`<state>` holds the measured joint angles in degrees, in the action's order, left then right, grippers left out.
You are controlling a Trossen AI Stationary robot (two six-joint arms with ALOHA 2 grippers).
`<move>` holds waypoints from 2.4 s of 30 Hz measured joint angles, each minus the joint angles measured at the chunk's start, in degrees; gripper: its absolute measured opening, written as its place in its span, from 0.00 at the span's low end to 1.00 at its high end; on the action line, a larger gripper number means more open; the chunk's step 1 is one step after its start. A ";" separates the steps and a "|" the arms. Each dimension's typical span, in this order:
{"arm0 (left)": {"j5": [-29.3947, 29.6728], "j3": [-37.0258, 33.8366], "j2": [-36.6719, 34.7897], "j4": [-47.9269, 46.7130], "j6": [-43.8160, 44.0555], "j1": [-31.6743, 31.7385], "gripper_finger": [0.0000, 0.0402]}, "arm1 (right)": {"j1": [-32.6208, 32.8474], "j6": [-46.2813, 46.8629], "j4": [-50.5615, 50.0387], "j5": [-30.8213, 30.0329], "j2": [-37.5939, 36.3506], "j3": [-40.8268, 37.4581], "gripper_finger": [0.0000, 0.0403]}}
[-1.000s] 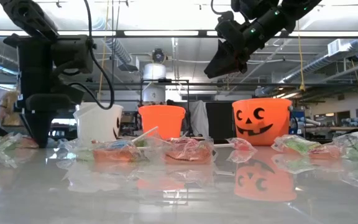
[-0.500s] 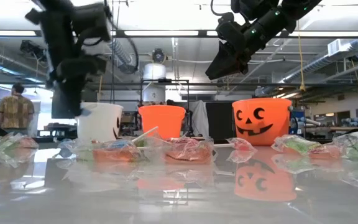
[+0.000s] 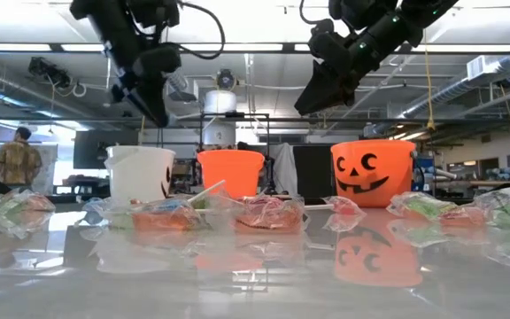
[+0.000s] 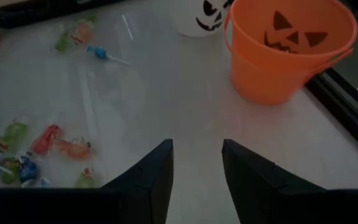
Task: Sort candy by brand, put in halloween buckets
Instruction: Put the blue lollipop into the left orange bucket
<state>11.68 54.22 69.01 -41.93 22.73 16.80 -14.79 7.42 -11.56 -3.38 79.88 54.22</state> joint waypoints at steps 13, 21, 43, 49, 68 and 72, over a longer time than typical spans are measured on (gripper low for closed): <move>-7.75 2.60 8.40 12.47 -8.03 10.53 0.03 | -1.14 -0.11 -1.65 -0.06 0.02 -0.02 0.37; -7.89 15.42 19.10 9.61 -14.30 14.18 0.03 | -2.55 -0.09 -2.40 -0.22 0.02 -0.02 0.37; -2.51 28.96 27.66 2.66 -18.34 17.48 0.41 | -2.86 -0.06 -5.02 -0.03 0.02 -0.02 0.37; 1.37 25.34 20.76 -1.60 -18.41 11.17 0.45 | -2.92 -0.19 -6.11 -0.04 0.02 -0.02 0.37; -1.50 -7.08 5.64 -3.47 -3.68 -9.88 0.44 | -2.58 0.41 -3.89 -0.04 0.02 -0.02 0.37; -1.59 -11.85 5.60 -1.86 -0.56 -10.56 0.44 | -2.31 0.37 -3.19 -0.02 0.02 -0.02 0.37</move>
<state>10.08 42.37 74.61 -43.80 22.17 6.24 -17.10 7.79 -14.75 -3.40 79.90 54.19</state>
